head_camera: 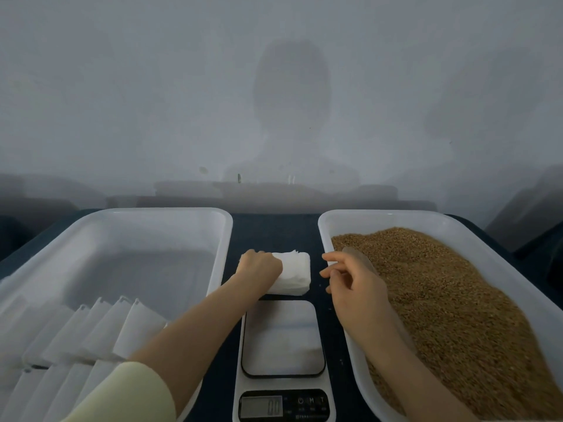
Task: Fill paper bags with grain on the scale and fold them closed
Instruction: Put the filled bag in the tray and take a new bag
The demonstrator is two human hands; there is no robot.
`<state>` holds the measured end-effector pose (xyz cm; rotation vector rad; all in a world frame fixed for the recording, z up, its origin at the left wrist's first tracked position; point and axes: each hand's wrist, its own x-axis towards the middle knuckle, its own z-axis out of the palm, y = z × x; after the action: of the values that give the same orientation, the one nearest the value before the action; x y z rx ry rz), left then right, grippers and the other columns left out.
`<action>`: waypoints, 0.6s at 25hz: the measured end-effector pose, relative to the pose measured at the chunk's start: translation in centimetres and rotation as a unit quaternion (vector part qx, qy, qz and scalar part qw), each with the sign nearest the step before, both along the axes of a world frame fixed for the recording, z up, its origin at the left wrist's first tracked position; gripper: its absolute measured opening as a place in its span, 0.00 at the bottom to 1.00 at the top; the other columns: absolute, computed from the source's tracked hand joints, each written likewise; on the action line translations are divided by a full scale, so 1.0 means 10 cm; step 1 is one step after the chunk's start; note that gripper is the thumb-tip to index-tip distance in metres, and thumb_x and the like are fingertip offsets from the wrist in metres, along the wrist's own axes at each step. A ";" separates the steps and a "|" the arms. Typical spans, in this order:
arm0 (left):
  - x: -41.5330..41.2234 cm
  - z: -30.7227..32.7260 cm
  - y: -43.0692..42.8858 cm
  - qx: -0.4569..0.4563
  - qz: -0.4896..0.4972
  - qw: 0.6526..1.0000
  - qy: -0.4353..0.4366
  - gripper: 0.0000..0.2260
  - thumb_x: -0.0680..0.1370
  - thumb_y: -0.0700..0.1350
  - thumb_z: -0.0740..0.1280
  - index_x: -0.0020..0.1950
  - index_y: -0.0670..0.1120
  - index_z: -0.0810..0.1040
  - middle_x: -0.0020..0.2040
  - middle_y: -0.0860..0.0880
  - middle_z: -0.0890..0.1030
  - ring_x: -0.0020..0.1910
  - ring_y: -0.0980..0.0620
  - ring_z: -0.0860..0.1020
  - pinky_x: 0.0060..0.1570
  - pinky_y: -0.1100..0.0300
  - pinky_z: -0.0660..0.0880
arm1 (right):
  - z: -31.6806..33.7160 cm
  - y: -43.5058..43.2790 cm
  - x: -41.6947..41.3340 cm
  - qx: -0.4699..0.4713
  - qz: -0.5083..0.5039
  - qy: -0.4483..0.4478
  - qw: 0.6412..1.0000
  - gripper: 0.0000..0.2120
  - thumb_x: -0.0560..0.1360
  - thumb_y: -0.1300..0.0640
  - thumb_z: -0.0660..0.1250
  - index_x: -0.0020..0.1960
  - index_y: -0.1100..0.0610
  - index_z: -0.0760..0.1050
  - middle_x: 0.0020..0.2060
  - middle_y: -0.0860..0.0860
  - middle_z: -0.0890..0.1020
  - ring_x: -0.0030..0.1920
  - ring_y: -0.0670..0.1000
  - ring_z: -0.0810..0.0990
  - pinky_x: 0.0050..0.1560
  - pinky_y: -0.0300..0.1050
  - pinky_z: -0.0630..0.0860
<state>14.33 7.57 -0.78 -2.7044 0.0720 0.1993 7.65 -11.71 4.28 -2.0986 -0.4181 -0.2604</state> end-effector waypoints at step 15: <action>-0.09 0.09 -0.05 -0.092 0.047 0.993 -0.058 0.13 0.75 0.36 0.59 0.32 0.47 0.65 0.30 0.51 0.68 0.26 0.53 0.64 0.27 0.61 0.56 | -0.02 -0.01 -0.01 0.005 -0.002 0.013 1.000 0.12 0.78 0.64 0.61 0.56 0.52 0.76 0.43 0.44 0.80 0.41 0.45 0.80 0.43 0.47 0.79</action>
<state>13.42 7.03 0.16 -2.8991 -0.0742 0.0653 7.54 -11.77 4.12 -2.0912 -0.3961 -0.2373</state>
